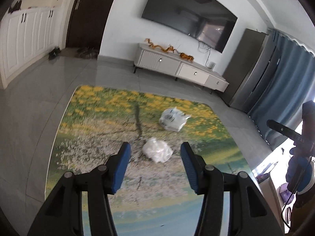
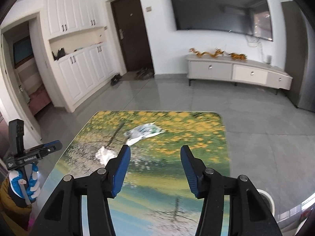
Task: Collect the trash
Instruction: 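Move both tools back over the last trash on the table, then grasp the white tissue with the left tool while the right tool grasps the printed white bag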
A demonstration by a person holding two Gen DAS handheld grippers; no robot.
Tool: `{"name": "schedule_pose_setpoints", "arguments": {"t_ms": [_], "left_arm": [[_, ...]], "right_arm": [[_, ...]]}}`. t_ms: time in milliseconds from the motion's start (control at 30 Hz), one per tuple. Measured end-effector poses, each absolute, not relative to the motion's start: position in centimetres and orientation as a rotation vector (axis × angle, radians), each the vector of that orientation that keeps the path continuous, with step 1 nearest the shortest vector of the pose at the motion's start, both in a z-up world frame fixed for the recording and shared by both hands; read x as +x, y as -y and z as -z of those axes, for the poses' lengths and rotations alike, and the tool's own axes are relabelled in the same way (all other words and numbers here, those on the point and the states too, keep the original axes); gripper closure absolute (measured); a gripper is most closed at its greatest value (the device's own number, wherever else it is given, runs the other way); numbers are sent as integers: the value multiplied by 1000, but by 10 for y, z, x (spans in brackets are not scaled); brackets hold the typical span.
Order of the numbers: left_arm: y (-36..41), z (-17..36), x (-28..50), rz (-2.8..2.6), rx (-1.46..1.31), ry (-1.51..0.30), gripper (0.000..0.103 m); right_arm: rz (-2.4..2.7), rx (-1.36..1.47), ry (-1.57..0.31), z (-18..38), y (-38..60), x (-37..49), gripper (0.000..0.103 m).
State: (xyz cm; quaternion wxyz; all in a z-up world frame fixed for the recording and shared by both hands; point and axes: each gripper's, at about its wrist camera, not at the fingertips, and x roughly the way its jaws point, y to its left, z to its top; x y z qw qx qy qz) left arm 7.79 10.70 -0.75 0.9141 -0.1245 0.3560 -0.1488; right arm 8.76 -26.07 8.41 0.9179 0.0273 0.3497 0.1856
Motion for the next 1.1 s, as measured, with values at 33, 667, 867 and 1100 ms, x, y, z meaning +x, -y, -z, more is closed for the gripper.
{"name": "schedule_pose_setpoints", "arguments": {"t_ms": [33, 667, 867, 1100], "left_arm": [[-108, 12, 80, 313, -257, -745, 52], [-65, 95, 167, 429, -217, -976, 52], [-61, 103, 175, 441, -226, -975, 52], [-55, 107, 180, 447, -219, -980, 65]], "right_arm": [[-396, 55, -735, -80, 252, 95, 52], [-524, 314, -1002, 14, 187, 202, 39], [-485, 484, -1086, 49, 185, 236, 39], [-482, 647, -1119, 76, 189, 255, 62]]}}
